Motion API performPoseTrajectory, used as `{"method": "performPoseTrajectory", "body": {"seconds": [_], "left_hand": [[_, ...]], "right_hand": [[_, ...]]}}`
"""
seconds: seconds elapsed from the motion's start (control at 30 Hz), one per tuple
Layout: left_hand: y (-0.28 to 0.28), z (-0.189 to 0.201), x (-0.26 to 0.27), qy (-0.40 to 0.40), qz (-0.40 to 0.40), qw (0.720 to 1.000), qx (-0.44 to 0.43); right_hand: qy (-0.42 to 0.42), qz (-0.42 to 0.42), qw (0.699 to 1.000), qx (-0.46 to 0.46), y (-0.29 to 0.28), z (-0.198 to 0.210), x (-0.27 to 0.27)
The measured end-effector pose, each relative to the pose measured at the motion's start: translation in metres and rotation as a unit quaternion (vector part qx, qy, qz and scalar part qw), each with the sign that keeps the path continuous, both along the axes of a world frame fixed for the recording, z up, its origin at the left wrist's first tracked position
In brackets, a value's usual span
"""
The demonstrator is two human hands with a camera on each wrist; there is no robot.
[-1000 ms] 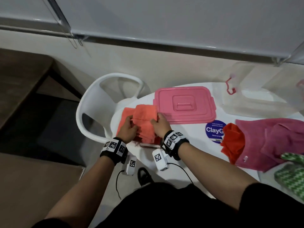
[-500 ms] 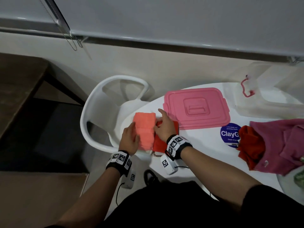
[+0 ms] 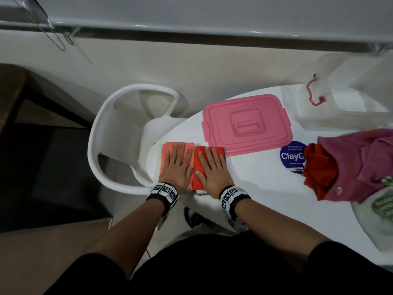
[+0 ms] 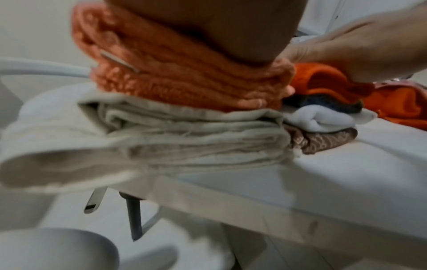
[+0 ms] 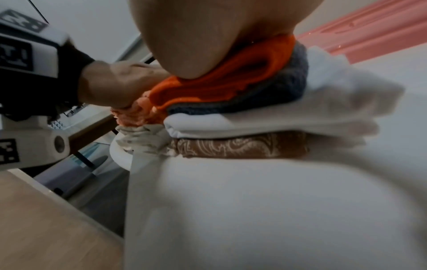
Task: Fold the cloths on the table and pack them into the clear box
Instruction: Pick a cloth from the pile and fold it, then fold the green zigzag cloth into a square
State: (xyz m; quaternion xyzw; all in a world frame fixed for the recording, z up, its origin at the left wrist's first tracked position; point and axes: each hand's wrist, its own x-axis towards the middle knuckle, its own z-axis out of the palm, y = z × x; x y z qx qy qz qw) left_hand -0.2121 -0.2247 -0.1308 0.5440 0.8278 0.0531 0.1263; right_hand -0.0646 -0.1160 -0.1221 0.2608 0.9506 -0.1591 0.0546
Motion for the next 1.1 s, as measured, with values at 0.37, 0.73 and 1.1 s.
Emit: {"method": "performPoseTrajectory", "body": {"seconds": [0.37, 0.73, 1.1], "left_hand": [[0.004, 0.014, -0.007, -0.052, -0.001, 0.999, 0.017], [0.08, 0.056, 0.128, -0.081, -0.109, 0.976, 0.171], [0.185, 0.027, 0.299, -0.226, -0.216, 0.948, -0.049]], "right_hand": [[0.04, 0.005, 0.998, -0.052, 0.008, 0.004, 0.001], [0.146, -0.296, 0.941, -0.076, 0.072, -0.003, 0.159], [0.096, -0.559, 0.823, 0.038, 0.161, 0.031, 0.402]]}}
